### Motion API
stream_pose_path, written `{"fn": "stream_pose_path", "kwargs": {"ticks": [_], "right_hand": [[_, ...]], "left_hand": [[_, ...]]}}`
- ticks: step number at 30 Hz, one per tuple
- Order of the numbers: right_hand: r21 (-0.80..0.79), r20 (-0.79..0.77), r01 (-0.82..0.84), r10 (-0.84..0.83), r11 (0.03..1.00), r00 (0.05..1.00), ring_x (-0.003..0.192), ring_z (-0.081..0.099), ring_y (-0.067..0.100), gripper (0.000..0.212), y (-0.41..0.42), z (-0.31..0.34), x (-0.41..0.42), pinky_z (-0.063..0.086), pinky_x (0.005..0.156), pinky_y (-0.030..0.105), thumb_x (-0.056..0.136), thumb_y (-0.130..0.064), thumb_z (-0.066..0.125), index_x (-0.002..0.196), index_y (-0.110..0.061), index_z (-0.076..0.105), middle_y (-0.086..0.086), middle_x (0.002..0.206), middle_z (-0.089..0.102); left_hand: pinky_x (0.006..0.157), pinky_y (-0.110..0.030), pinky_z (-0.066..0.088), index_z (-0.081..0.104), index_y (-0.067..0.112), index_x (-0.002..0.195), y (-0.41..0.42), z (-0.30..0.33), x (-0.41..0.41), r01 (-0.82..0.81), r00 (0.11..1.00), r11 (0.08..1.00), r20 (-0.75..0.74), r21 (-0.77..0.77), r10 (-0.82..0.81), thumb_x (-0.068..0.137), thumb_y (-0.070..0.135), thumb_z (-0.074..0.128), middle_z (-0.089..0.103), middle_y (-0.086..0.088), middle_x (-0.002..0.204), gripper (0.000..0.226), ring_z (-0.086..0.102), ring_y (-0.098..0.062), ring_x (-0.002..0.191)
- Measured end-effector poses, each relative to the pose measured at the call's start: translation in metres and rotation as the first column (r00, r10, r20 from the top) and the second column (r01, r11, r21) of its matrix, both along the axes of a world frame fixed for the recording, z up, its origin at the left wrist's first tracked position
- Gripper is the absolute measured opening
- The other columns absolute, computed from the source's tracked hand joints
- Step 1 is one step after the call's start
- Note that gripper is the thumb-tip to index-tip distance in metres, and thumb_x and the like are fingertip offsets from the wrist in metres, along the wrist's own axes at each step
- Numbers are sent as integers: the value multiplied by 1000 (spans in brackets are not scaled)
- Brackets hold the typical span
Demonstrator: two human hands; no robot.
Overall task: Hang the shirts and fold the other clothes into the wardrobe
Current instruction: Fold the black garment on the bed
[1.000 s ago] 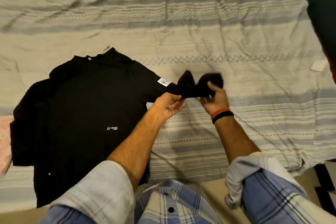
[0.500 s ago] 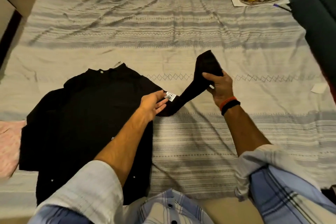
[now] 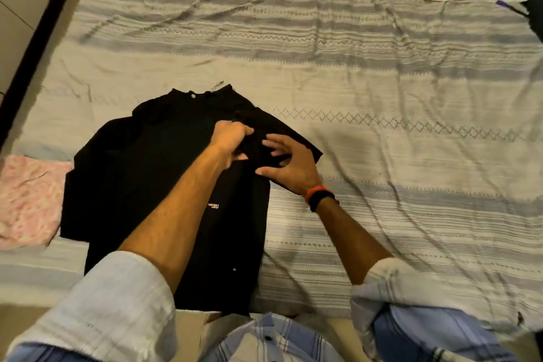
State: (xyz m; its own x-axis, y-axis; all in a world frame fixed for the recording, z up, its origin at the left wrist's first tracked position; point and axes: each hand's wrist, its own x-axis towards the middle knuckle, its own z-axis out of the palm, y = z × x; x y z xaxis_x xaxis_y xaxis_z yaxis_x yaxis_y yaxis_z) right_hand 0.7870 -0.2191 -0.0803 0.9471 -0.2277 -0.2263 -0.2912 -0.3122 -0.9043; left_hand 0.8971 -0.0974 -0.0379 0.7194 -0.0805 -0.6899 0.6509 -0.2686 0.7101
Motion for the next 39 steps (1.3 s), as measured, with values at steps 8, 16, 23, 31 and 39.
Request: {"fn": "stream_pose_path", "kwargs": {"ticks": [8,16,23,31,39], "right_hand": [[-439,-308,22,-174,898,935,129,42,30,84,74,-69,-2,40,109,44,71,-28,86,142,-14,42,10,143,42],[-590,-307,-117,-88,799,948,106,58,28,29,171,-89,44,48,93,41,96,-16,52,119,-21,69,4,117,68],[-607,-438,-352,69,712,896,107,58,30,30,238,-123,55,47,93,41,95,-13,55,120,-19,70,5,118,69],[-593,-543,-532,187,605,818,111,58,23,29,267,-166,60,46,93,38,95,-14,55,120,-20,70,-1,125,67],[-459,-641,-504,120,732,758,121,55,26,47,281,-183,73,46,101,41,85,-17,63,131,-14,59,6,135,56]], "left_hand": [[81,-45,60,65,5,108,116,-21,26,-338,941,901,-98,-270,323,77,0,64,71,-15,110,32,71,-31,98],[86,-42,58,68,4,113,294,-78,45,-429,890,885,-253,-180,380,73,6,68,70,-14,116,40,69,-32,102],[95,-41,54,66,7,120,393,-153,36,-426,884,905,-225,-24,410,72,18,85,71,-8,113,53,68,-25,103],[98,-43,51,61,7,127,434,-228,11,-393,859,900,-274,189,433,85,14,74,67,-8,116,44,63,-28,108],[95,-45,54,68,9,115,455,-257,-1,-202,901,918,-302,342,311,78,12,79,70,-8,109,39,65,-27,101]]}}
